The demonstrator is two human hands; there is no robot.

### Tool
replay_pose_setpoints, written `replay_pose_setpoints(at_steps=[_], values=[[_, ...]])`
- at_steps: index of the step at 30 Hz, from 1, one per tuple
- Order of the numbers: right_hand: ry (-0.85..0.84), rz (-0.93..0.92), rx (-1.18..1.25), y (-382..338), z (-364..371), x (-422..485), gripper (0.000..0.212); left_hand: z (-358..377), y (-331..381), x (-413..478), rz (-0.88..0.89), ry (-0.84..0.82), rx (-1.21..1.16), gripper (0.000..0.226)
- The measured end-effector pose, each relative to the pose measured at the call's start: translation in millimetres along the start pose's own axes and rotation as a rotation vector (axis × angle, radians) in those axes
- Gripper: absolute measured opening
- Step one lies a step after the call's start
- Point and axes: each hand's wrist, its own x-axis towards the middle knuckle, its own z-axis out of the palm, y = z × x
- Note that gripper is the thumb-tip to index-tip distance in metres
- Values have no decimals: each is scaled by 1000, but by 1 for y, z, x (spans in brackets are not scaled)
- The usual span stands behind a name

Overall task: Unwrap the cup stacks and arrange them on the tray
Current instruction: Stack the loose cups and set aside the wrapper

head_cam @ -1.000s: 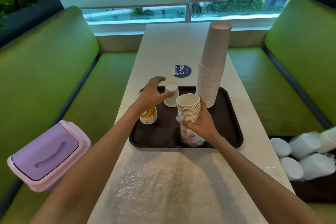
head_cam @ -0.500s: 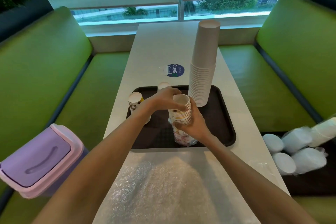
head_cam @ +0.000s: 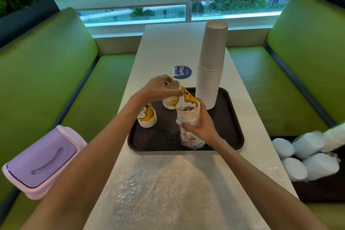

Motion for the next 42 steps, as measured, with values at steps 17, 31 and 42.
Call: replay_pose_setpoints(at_steps=[17,31,42], values=[[24,39,-68,-1,2,2,102,-15,-63,-10,-149,253,-411,76],[14,76,-68,0,5,4,104,7,-118,-8,-247,458,-320,73],[-4,52,-59,-1,7,3,98,5,-75,-9,-21,586,-251,56]])
